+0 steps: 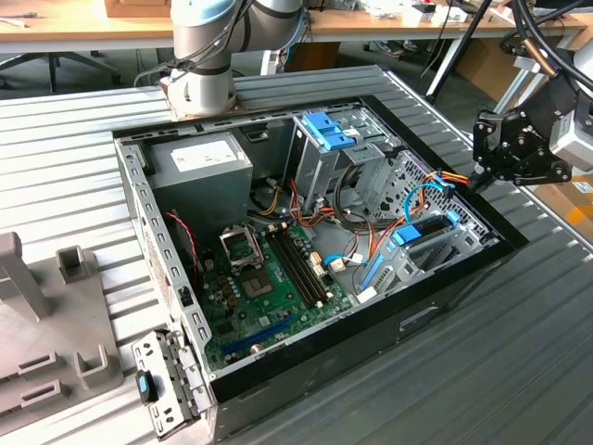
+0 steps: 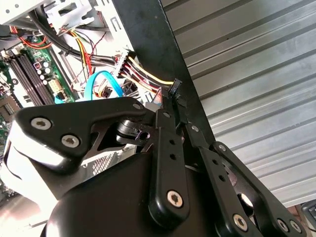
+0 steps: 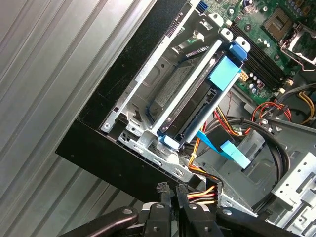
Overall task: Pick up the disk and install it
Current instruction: 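Insert the first disk wire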
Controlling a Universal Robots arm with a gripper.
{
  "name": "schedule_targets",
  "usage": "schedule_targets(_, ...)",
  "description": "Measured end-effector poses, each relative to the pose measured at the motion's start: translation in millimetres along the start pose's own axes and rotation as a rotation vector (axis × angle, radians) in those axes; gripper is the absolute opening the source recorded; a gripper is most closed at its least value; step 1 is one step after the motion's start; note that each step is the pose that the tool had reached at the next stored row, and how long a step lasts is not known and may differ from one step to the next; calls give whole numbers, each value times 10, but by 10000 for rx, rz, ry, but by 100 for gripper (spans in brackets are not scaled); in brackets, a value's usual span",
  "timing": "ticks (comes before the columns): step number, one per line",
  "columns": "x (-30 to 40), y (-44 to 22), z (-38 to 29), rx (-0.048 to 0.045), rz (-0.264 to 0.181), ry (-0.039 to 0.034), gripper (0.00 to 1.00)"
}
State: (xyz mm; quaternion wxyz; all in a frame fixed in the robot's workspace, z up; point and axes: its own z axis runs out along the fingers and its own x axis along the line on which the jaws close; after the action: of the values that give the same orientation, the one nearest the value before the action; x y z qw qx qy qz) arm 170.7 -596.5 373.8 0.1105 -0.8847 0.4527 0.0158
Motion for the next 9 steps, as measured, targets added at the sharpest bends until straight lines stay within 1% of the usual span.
schedule_targets(6,-1,1,0,1,5,0,16)
schedule_targets(9,-18,23,-3,6,3,6,16)
